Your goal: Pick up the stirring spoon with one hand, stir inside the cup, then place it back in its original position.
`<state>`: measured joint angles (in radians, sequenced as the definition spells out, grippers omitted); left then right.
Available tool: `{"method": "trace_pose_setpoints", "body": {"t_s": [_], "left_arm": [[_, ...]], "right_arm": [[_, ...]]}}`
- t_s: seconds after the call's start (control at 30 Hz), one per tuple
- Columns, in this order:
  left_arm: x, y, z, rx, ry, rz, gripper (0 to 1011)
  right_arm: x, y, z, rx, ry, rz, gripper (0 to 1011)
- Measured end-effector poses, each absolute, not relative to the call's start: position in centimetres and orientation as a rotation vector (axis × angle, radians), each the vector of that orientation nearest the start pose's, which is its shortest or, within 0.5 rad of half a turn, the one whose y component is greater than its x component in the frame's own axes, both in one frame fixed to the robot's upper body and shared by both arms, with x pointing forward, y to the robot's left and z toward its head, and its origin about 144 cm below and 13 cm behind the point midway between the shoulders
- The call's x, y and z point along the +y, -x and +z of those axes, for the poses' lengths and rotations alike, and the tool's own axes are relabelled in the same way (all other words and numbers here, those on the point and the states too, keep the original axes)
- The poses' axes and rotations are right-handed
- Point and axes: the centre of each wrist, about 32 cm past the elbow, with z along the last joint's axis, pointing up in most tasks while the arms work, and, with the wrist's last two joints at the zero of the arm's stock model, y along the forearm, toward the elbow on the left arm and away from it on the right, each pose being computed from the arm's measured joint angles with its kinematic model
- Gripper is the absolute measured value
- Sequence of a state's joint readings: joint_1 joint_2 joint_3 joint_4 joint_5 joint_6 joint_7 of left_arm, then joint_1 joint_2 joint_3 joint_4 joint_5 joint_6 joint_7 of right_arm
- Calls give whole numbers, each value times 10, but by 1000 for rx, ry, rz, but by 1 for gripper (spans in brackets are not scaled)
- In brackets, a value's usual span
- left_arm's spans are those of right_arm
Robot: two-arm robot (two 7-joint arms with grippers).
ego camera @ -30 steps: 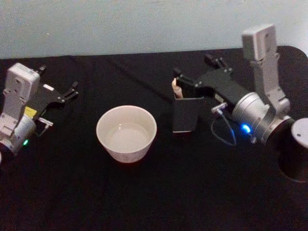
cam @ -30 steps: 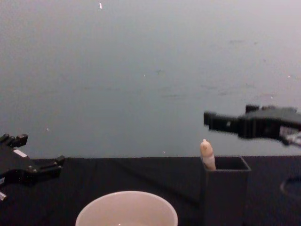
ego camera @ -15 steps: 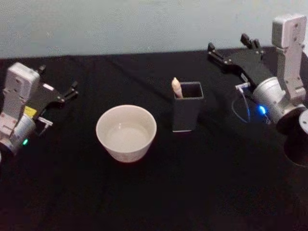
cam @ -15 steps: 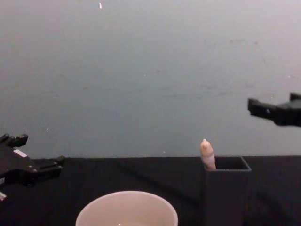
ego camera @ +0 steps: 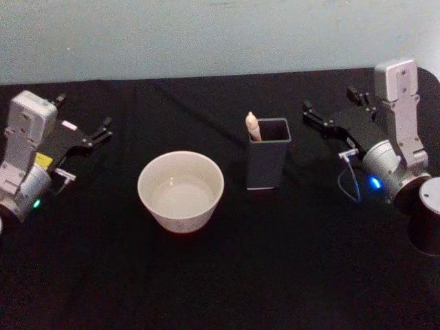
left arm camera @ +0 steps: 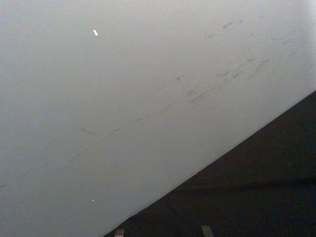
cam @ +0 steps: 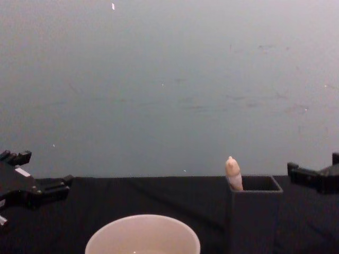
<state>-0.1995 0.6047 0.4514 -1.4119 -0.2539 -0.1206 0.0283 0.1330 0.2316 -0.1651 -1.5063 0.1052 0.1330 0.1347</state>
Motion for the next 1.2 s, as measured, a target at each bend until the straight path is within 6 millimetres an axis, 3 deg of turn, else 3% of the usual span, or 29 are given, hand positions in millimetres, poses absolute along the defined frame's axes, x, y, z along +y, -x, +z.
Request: {"method": "trace_pose_setpoints", "body": {"t_s": [1.2], "left_arm": [[310, -489, 1140, -285, -305, 1248, 1001]], "right_arm": [[-248, -490, 1154, 0, 234, -1272, 1002]]}}
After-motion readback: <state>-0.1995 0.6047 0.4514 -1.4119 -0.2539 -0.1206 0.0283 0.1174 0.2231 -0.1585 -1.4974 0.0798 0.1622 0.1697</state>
